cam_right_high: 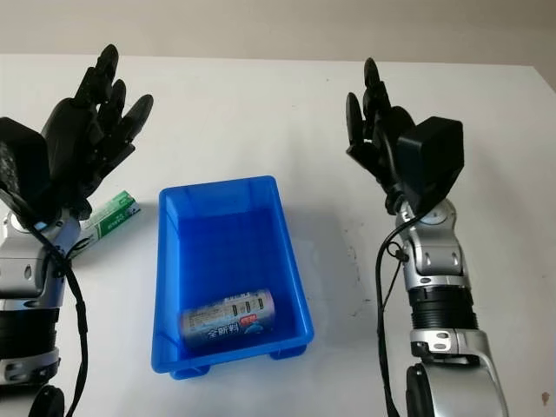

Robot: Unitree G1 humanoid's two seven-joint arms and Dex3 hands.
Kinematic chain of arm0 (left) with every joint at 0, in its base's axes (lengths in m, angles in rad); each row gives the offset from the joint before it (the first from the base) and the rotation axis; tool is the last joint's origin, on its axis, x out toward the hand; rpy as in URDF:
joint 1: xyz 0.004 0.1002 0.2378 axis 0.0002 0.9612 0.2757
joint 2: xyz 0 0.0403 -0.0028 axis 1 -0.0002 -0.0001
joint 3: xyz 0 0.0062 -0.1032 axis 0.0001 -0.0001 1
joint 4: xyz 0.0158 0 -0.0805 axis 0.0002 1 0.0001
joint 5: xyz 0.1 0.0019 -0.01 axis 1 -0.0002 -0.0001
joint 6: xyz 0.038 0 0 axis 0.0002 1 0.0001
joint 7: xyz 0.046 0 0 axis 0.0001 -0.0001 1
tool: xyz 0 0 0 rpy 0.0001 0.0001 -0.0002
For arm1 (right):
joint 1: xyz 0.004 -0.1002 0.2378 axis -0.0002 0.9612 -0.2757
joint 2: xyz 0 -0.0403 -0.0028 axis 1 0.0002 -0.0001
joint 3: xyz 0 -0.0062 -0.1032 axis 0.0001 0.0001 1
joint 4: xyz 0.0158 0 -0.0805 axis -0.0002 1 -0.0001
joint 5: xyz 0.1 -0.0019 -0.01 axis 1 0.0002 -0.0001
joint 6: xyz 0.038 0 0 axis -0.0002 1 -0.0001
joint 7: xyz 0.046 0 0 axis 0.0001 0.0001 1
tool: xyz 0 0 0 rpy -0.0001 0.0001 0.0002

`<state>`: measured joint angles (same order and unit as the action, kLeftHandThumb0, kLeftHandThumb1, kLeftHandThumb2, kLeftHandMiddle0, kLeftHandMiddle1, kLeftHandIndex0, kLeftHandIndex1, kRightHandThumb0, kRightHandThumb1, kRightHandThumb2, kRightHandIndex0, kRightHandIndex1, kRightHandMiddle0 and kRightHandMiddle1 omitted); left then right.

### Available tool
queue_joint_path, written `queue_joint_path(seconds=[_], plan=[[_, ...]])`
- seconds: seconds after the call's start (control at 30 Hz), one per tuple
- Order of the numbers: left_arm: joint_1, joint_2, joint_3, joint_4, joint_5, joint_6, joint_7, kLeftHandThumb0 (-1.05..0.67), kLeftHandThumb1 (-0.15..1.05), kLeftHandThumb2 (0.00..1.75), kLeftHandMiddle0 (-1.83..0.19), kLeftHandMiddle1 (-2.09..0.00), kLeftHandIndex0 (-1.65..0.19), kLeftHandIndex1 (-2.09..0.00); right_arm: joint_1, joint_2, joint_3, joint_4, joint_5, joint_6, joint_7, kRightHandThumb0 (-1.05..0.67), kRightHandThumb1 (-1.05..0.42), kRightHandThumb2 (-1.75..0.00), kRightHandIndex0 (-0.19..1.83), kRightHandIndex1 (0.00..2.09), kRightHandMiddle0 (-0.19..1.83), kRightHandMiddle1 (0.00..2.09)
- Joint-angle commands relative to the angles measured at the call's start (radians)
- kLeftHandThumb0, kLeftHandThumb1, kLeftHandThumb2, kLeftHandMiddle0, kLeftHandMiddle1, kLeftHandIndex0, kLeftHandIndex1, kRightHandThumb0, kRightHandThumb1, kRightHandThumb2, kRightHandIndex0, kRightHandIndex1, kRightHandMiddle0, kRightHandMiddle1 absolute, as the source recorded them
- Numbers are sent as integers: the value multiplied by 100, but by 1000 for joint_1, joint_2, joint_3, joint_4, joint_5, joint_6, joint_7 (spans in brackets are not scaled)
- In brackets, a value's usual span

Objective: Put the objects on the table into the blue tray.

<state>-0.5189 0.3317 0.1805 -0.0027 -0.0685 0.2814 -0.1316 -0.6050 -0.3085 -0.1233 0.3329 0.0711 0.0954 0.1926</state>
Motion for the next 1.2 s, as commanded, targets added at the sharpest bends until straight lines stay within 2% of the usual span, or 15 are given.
queue_joint_path(seconds=[0.0,0.27,0.4,0.57,0.6,0.63,0.67,0.7,0.8,0.83,0.87,0.9,0.97,1.07,1.17], plan=[[-2,7,9,-10,-9,3,-4,-52,105,33,14,-5,9,-5,9,11,-2,-13,3,3,-9,-73,-105,-78,-19,0,-19,0],[6,30,0,-36,13,36,4,-53,105,32,14,-6,10,-4,9,27,-7,-4,12,-2,-15,-74,-105,-76,-19,0,-19,0],[31,118,-60,-75,153,44,-4,-63,105,36,9,-7,8,-5,8,24,-5,-4,16,-3,-4,-75,-105,-74,-19,0,-19,0],[106,263,-130,-237,417,161,-24,-73,105,27,-3,-10,11,-4,5,25,-5,-2,14,-9,-4,-76,-105,-72,-19,0,-19,0],[118,284,-134,-272,448,194,-45,-73,105,26,-10,-16,11,-4,4,27,-5,-2,15,-8,-3,-76,-105,-72,-19,0,-19,0],[129,303,-138,-300,475,224,-68,-73,105,25,-16,-40,10,-5,2,28,-5,-2,19,-4,0,-76,-105,-72,-19,0,-19,0],[138,321,-139,-324,497,251,-93,-74,105,24,-26,-85,9,-5,1,29,-7,-2,24,-2,3,-76,-105,-72,-19,0,-19,0],[146,341,-144,-342,521,276,-118,-75,105,24,-14,-93,8,-6,0,30,-7,-3,29,4,8,-75,-105,-73,-19,0,-19,0],[167,396,-151,-387,570,340,-199,-77,105,23,-13,-25,5,-6,-1,33,-6,-13,33,20,10,-74,-105,-73,-19,0,-19,0],[174,407,-146,-399,576,357,-222,-78,105,23,-15,-18,5,-6,-1,34,-6,-14,33,17,11,-75,-105,-73,-19,0,-19,0],[180,412,-140,-414,580,378,-243,-79,105,22,-21,-17,5,-6,-2,33,-5,-13,33,13,13,-75,-105,-72,-19,0,-19,0],[188,419,-136,-431,585,402,-262,-80,105,20,-26,-59,5,-6,-3,32,-5,-11,33,11,16,-74,-105,-72,-19,0,-19,0],[209,429,-126,-469,594,439,-293,-81,105,19,-15,-82,5,-6,-6,28,-4,-8,31,9,21,-74,-105,-73,-19,0,-19,0],[246,422,-97,-528,577,490,-333,-78,105,16,4,-23,8,-4,-9,28,-3,-5,25,11,19,-74,-105,-73,-19,0,-19,0],[291,414,-82,-567,585,509,-330,-78,105,16,11,-7,10,-4,-10,32,-7,-2,32,16,21,-75,-105,-73,-19,0,-19,0]])
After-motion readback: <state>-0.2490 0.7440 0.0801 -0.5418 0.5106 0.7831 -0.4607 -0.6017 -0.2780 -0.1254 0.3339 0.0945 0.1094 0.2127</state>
